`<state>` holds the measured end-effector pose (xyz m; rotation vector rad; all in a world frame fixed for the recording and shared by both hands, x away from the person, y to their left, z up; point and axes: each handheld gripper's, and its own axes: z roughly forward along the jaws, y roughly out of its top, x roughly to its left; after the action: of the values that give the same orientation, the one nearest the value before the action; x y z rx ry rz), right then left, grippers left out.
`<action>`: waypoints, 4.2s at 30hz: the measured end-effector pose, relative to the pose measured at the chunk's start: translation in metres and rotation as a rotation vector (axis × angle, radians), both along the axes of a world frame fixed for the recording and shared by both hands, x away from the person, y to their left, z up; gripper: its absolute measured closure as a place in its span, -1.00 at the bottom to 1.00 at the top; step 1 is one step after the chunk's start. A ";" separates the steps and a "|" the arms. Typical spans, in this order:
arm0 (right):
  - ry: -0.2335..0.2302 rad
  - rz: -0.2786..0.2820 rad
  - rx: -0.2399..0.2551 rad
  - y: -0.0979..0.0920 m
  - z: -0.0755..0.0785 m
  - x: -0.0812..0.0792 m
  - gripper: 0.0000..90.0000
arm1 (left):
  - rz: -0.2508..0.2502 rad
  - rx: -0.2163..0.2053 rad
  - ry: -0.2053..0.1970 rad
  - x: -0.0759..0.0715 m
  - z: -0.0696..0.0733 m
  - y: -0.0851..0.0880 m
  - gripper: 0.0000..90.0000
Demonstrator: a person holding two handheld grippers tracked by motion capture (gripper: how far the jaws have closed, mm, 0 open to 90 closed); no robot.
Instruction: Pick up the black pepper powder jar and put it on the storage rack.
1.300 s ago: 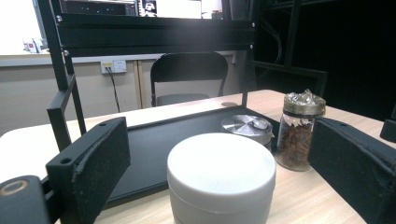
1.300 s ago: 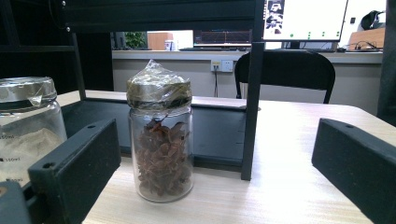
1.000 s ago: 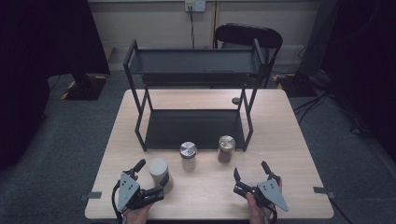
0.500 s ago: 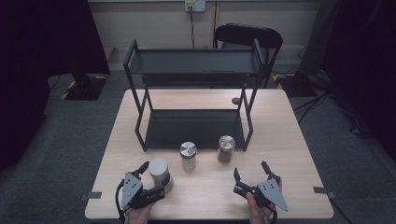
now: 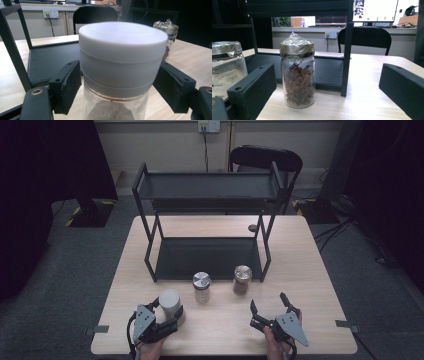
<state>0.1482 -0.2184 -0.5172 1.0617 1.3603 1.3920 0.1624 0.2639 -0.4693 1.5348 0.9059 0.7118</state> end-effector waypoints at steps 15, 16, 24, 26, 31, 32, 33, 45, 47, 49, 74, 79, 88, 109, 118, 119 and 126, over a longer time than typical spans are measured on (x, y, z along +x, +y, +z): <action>0.000 0.000 0.000 0.000 0.000 0.000 -1.00 | 0.005 0.028 -0.008 0.001 -0.002 -0.002 -0.26; 0.000 0.000 0.000 0.000 0.000 0.000 -1.00 | 0.005 0.029 -0.010 0.001 -0.002 -0.003 -0.25; 0.000 0.000 0.000 0.000 0.000 0.000 -1.00 | 0.007 0.035 -0.006 0.001 0.000 -0.003 -0.24; 0.000 0.000 0.000 0.000 0.000 0.000 -1.00 | 0.006 0.036 -0.005 0.001 0.000 -0.003 -0.24; 0.000 0.000 0.000 0.000 0.000 0.000 -1.00 | 0.004 0.040 0.000 0.002 0.002 -0.003 -0.23; 0.000 0.000 0.000 0.000 0.000 0.000 -1.00 | 0.003 0.041 0.003 0.002 0.003 -0.003 -0.23; -0.001 0.000 0.000 0.000 0.000 0.000 -1.00 | 0.003 0.041 0.006 0.002 0.004 -0.003 -0.23; -0.001 -0.001 0.000 0.000 0.000 0.000 -1.00 | 0.011 0.047 0.017 0.000 0.008 -0.009 -0.23; -0.001 -0.001 0.000 0.000 0.000 0.000 -1.00 | 0.010 0.053 0.009 -0.001 0.009 -0.010 -0.23; -0.001 -0.001 0.000 0.000 0.000 0.000 -1.00 | 0.007 0.060 0.007 -0.001 0.010 -0.010 -0.23; 0.000 -0.001 0.001 0.000 0.000 0.000 -1.00 | 0.012 0.058 -0.033 -0.004 0.024 -0.008 -0.23; -0.001 -0.001 0.000 0.000 0.000 0.000 -1.00 | 0.019 0.058 -0.036 -0.003 0.026 -0.007 -0.23; 0.000 -0.001 0.001 0.000 0.000 0.000 -1.00 | 0.028 0.055 -0.044 0.001 0.032 -0.004 -0.23; -0.001 -0.001 0.001 0.000 0.000 0.000 -1.00 | 0.042 0.030 -0.074 0.010 0.049 -0.004 -0.23; -0.001 0.001 0.001 0.000 0.000 0.000 -1.00 | 0.051 0.042 -0.091 0.015 0.058 -0.005 -0.23; -0.001 0.001 0.001 0.000 0.000 0.000 -1.00 | 0.052 0.040 -0.091 0.016 0.058 -0.004 -0.23; -0.001 0.001 0.001 0.000 0.000 0.000 -1.00 | 0.064 0.030 -0.084 0.024 0.059 -0.002 -0.23</action>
<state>0.1481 -0.2185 -0.5174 1.0609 1.3596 1.3937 0.1865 0.2622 -0.4104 1.4965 0.8884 0.8338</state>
